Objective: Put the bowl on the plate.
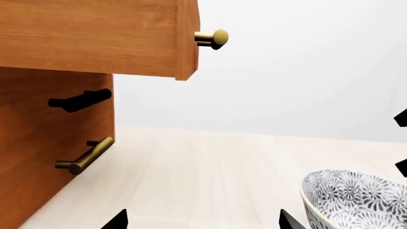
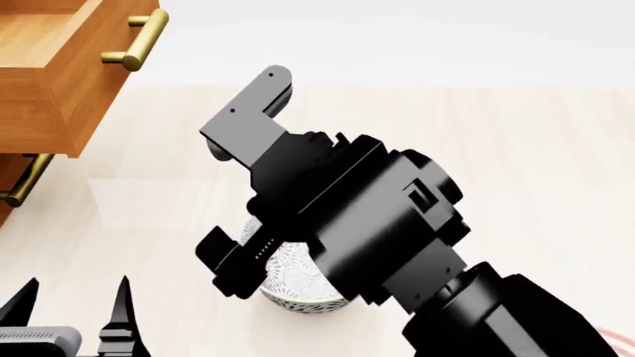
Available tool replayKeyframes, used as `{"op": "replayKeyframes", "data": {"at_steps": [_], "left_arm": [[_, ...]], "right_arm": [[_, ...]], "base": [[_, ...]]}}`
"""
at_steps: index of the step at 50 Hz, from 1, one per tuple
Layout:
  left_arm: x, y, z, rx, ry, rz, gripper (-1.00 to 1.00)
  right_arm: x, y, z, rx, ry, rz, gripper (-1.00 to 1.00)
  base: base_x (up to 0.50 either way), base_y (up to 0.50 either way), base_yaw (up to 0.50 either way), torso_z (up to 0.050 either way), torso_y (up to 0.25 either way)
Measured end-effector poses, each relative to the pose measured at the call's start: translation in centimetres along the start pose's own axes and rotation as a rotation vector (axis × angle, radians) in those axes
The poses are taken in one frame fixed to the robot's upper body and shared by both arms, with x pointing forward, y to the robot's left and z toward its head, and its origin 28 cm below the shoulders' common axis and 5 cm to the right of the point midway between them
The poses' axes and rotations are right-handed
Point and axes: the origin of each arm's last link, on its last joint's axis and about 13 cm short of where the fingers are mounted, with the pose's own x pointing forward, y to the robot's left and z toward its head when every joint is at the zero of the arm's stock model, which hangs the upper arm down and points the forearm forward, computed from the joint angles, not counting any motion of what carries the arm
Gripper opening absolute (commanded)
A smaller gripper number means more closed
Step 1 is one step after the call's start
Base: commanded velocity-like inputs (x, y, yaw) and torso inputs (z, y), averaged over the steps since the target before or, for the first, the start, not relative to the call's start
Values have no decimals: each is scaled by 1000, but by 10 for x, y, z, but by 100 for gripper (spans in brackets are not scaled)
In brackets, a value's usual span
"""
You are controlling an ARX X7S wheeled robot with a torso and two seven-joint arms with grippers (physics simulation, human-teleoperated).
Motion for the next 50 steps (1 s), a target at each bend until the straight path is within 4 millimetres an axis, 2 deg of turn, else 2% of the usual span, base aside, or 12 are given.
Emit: {"op": "replayKeyframes", "data": {"at_steps": [50], "left_arm": [[-1, -1, 2, 7, -3, -7, 100]], "right_arm": [[53, 5, -31, 29, 116, 56, 100]], "base": [[0, 0, 0, 0, 0]]}}
